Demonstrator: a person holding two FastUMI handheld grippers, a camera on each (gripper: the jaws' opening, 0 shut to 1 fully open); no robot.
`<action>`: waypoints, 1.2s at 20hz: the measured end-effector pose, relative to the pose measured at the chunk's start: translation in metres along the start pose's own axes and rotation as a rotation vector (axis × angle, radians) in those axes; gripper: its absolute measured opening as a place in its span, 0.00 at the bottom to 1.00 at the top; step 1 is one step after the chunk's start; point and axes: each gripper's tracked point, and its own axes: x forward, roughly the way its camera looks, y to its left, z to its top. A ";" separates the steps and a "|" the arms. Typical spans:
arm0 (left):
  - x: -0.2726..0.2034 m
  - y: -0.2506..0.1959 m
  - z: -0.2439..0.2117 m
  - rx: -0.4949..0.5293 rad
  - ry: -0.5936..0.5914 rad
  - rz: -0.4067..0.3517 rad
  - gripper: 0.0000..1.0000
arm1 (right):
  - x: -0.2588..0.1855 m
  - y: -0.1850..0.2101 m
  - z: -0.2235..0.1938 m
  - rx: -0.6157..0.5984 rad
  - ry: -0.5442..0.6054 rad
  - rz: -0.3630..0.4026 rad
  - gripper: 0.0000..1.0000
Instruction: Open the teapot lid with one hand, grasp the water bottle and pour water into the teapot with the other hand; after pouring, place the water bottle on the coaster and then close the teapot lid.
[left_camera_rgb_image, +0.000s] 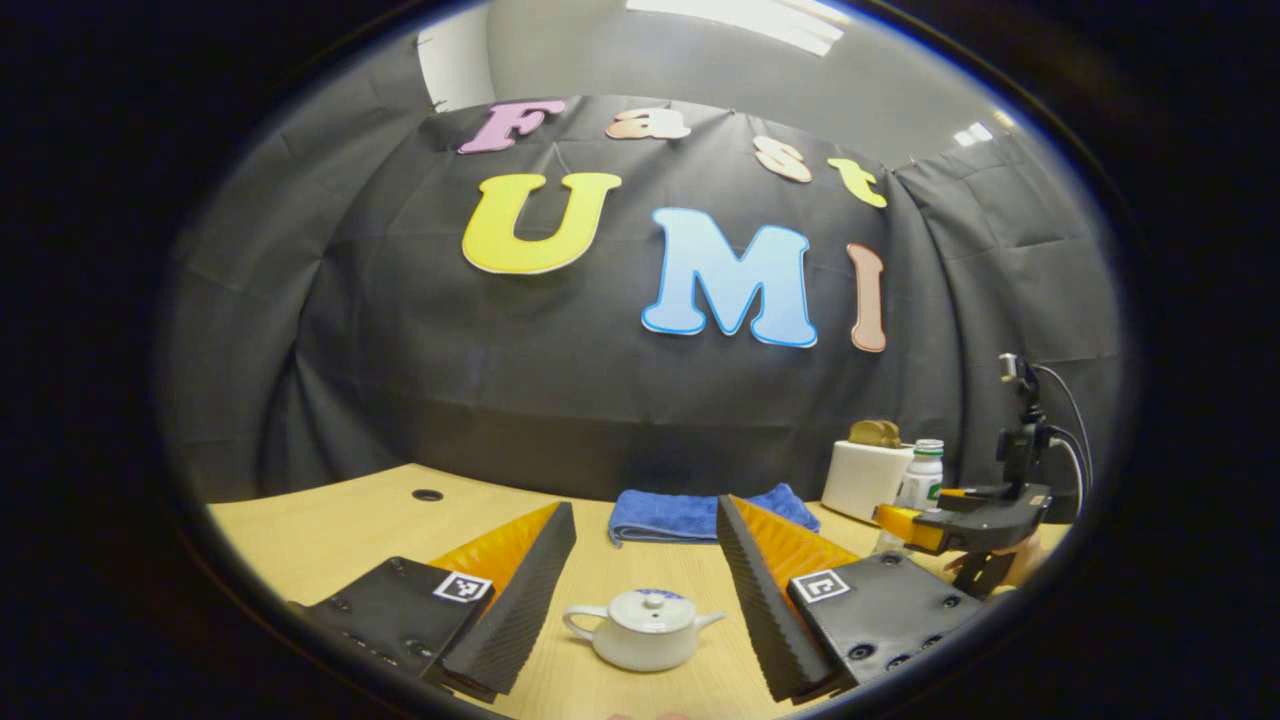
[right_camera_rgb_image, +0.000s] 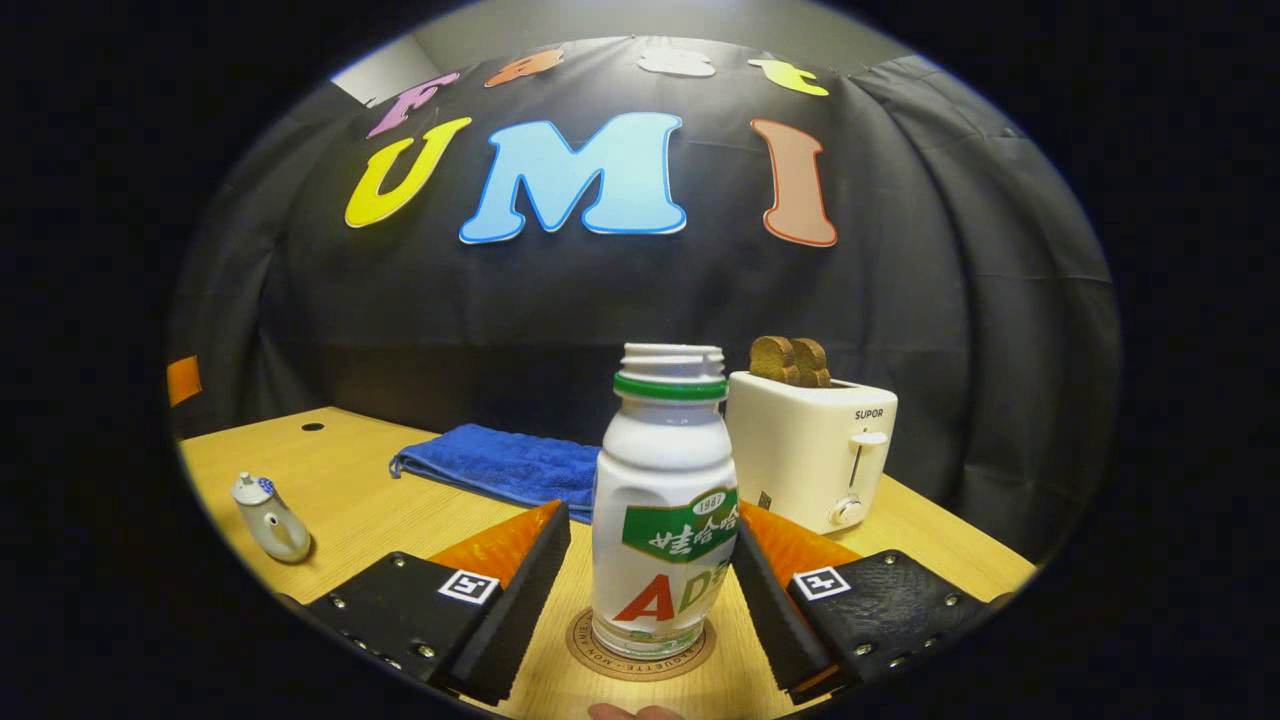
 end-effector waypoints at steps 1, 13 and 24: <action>0.000 0.000 0.001 0.001 0.000 -0.001 0.94 | -0.002 -0.001 0.003 -0.004 -0.003 -0.002 0.92; -0.039 -0.037 -0.012 0.031 0.039 -0.025 0.99 | -0.115 0.003 0.010 0.018 -0.050 -0.085 0.95; -0.102 -0.088 -0.068 0.097 0.133 0.010 0.99 | -0.199 0.070 -0.034 0.053 0.004 -0.043 0.95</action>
